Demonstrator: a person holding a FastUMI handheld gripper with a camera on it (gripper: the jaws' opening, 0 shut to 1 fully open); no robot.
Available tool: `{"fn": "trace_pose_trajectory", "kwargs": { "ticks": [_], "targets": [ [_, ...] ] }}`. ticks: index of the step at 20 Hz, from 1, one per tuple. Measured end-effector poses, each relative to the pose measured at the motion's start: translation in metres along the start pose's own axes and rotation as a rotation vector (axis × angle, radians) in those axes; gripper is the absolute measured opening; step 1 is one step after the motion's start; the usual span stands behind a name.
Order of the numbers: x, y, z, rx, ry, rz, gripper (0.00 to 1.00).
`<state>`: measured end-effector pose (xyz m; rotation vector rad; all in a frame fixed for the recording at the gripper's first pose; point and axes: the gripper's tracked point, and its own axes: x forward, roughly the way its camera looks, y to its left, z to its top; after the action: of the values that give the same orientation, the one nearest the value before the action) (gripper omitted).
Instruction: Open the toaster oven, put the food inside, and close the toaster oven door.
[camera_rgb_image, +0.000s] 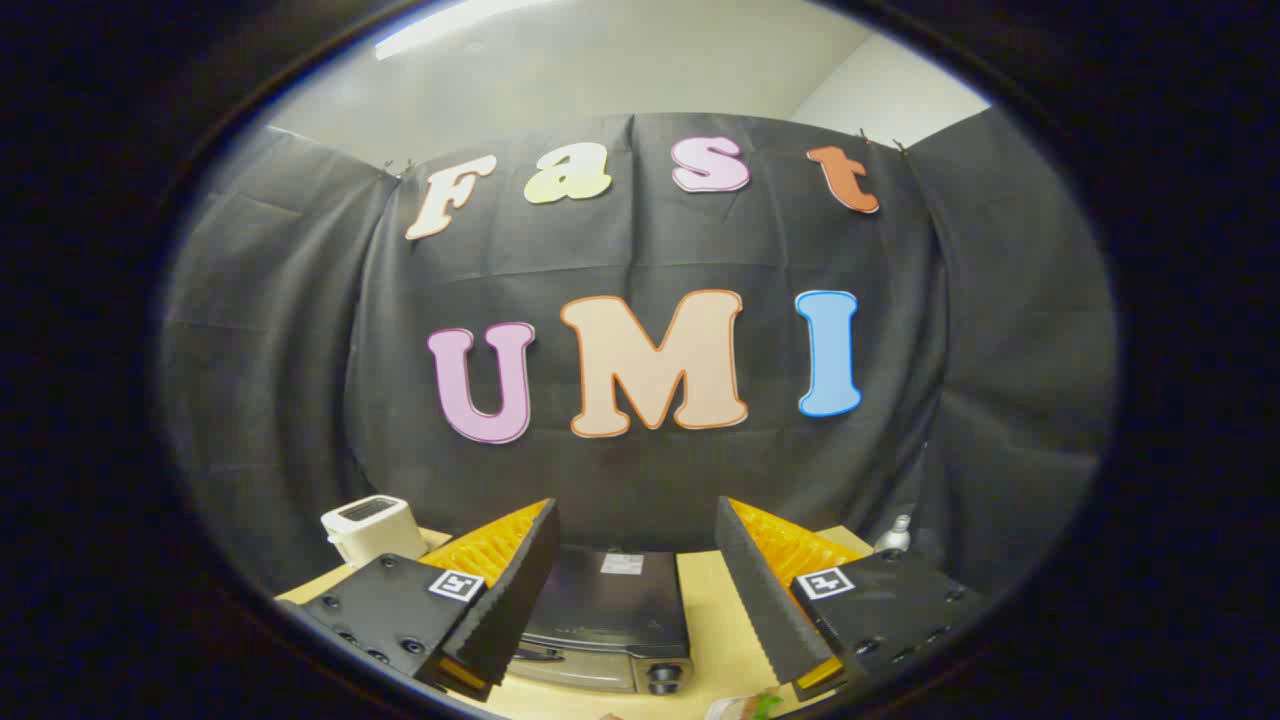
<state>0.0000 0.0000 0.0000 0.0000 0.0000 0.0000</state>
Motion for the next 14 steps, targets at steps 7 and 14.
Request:
{"fn": "trace_pose_trajectory", "kwargs": {
  "ticks": [7,14],
  "targets": [
    [-0.004,0.033,-0.005,0.031,0.000,0.044,0.97],
    [-0.004,0.047,-0.018,0.004,0.027,0.057,0.97]
  ]
}}
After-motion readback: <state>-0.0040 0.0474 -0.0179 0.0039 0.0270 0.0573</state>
